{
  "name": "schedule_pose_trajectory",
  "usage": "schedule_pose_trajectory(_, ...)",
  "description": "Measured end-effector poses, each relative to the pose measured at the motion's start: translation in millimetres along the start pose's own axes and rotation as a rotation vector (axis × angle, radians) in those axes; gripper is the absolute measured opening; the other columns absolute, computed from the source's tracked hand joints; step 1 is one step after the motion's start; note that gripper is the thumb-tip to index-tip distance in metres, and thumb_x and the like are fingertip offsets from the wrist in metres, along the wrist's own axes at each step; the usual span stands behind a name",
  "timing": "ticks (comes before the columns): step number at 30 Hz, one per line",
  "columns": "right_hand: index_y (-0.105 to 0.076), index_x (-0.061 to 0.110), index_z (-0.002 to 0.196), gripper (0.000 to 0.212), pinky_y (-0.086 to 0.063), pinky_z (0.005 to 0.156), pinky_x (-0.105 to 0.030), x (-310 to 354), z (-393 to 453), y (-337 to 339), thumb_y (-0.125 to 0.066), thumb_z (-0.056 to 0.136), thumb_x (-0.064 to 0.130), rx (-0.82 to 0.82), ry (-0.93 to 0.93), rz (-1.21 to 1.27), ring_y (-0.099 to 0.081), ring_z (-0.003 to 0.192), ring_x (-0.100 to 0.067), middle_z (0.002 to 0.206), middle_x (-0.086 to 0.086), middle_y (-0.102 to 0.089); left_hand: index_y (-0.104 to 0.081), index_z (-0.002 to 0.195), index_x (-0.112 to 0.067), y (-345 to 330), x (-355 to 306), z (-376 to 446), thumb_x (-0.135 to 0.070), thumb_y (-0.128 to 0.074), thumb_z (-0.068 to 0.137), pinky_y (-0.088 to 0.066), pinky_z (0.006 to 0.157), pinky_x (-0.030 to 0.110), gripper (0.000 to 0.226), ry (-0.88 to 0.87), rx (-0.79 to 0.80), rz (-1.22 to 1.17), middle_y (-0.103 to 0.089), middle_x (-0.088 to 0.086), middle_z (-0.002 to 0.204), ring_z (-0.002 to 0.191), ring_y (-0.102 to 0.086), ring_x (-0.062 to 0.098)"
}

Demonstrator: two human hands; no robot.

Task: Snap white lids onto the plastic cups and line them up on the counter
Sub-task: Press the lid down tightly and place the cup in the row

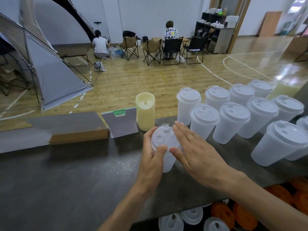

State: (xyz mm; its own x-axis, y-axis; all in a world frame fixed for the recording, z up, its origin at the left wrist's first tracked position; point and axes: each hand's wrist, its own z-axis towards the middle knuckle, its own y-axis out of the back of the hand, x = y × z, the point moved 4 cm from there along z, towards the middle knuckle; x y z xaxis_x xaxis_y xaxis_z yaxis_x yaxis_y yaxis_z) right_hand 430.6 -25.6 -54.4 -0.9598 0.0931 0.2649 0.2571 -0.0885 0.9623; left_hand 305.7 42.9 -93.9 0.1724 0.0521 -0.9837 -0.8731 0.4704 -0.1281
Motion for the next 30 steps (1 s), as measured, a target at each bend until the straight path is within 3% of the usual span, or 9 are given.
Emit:
schedule_pose_trajectory(3,0.014,0.038,0.158,0.08,0.019,0.105,-0.01,0,1,1,0.002,0.09,0.078,-0.006,0.001,-0.017,0.039,0.127,0.021,0.143,0.035,0.038,-0.059,0.121,-0.03,12,-6,10,-0.038,-0.055,0.085,-0.056,0.076,0.02,0.038,-0.012,-0.023,-0.002,-0.068,-0.014,0.11,0.102,-0.067,0.007)
schedule_pose_trajectory(6,0.014,0.039,0.157,0.083,0.018,0.106,-0.012,-1,3,0,0.004,0.087,0.081,0.003,-0.001,-0.002,0.037,0.128,0.02,0.143,0.036,0.037,-0.062,0.116,-0.023,12,-5,12,-0.048,-0.056,0.084,-0.054,0.07,0.014,0.041,-0.014,-0.044,-0.033,-0.071,-0.014,0.106,0.098,-0.069,0.004)
schedule_pose_trajectory(10,0.013,0.038,0.158,0.078,0.019,0.106,-0.013,-1,2,0,-0.002,0.092,0.078,0.001,0.005,0.016,0.038,0.125,0.024,0.143,0.038,0.036,-0.06,0.116,-0.02,18,-4,27,-0.029,-0.067,0.085,-0.055,0.069,0.019,0.033,0.12,-0.098,-0.075,-0.075,-0.01,0.095,0.089,-0.071,0.005)
schedule_pose_trajectory(12,0.014,0.04,0.157,0.078,0.018,0.106,-0.012,-1,1,1,-0.002,0.091,0.079,0.021,0.011,0.043,0.037,0.125,0.026,0.143,0.04,0.035,-0.06,0.118,-0.02,20,-7,43,-0.026,-0.068,0.091,-0.056,0.08,0.028,0.028,0.237,-0.111,-0.074,-0.074,-0.003,0.103,0.098,-0.07,0.015)
schedule_pose_trajectory(18,0.014,0.041,0.157,0.079,0.015,0.109,-0.016,-3,3,-1,-0.001,0.091,0.081,0.037,0.015,0.061,0.032,0.13,0.024,0.147,0.037,0.033,-0.07,0.112,-0.017,25,-6,50,-0.03,-0.063,0.096,-0.057,0.09,0.036,0.022,0.265,0.017,-0.001,-0.075,0.005,0.107,0.103,-0.071,0.024)
schedule_pose_trajectory(22,0.012,0.042,0.157,0.077,0.013,0.11,-0.017,-4,5,0,-0.011,0.093,0.078,0.06,0.005,0.094,0.027,0.129,0.022,0.149,0.036,0.028,-0.079,0.096,-0.014,31,-16,69,-0.025,-0.067,0.094,-0.055,0.091,0.039,0.017,0.375,0.101,0.124,-0.077,0.004,0.099,0.099,-0.071,0.026)
schedule_pose_trajectory(27,0.008,0.043,0.157,0.079,0.008,0.109,-0.019,-6,6,1,-0.019,0.092,0.077,0.118,-0.011,0.198,0.014,0.133,0.017,0.151,0.036,0.013,-0.079,0.093,-0.002,21,-31,82,-0.02,-0.074,0.088,-0.054,0.08,0.036,0.019,0.464,0.262,0.113,-0.075,0.015,0.094,0.083,-0.068,0.024)
schedule_pose_trajectory(30,0.009,0.042,0.157,0.077,0.011,0.104,-0.012,-9,6,1,-0.021,0.094,0.076,0.122,-0.011,0.171,0.019,0.123,0.026,0.159,0.032,0.007,-0.076,0.092,-0.003,16,-38,87,-0.023,-0.073,0.091,-0.057,0.072,0.029,0.021,0.414,0.293,0.152,-0.075,0.01,0.087,0.076,-0.069,0.019)
